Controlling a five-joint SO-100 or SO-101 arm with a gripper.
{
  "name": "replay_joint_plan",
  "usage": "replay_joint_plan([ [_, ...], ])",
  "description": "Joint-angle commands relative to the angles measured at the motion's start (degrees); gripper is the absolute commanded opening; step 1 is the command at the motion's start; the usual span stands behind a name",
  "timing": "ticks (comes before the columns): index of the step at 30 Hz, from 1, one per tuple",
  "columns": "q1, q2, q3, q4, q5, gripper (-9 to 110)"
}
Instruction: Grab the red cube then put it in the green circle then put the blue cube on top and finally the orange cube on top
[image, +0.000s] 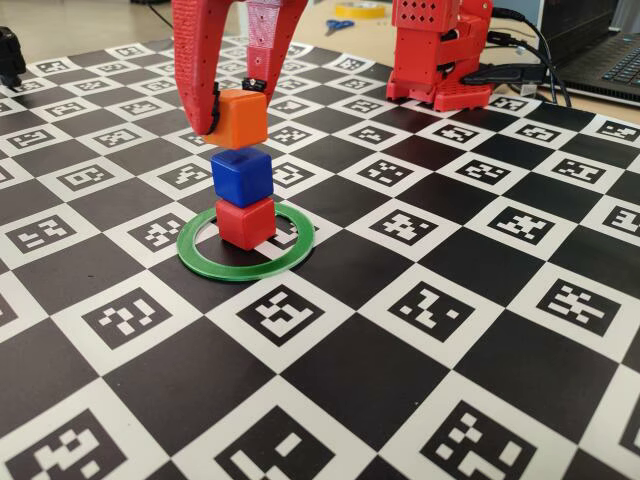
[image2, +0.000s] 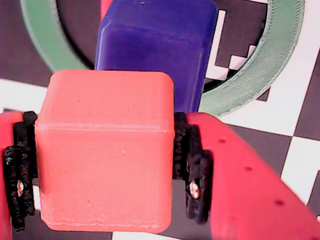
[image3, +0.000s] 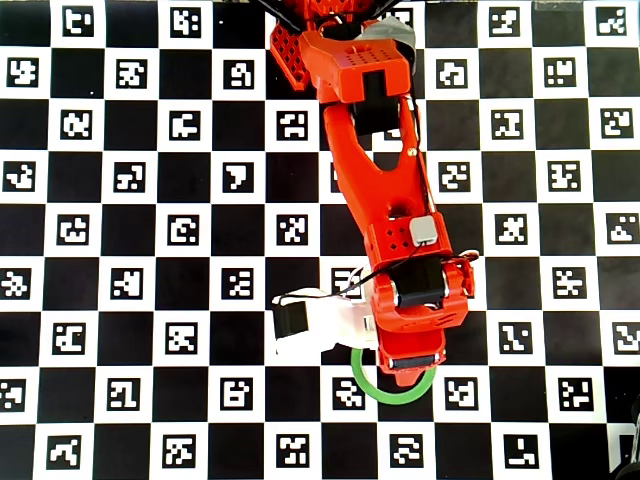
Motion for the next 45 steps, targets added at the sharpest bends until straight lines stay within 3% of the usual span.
replay_joint_plan([
  [1, 0.3, 2.2, -2.9, -1.1, 0.4, 6],
  [36, 0.4, 3.3, 2.5, -2.0, 1.0, 7],
  [43, 0.7, 4.5, 2.5, -1.9, 2.4, 42],
  [45, 0.5, 4.7, 2.5, -1.8, 2.2, 43],
])
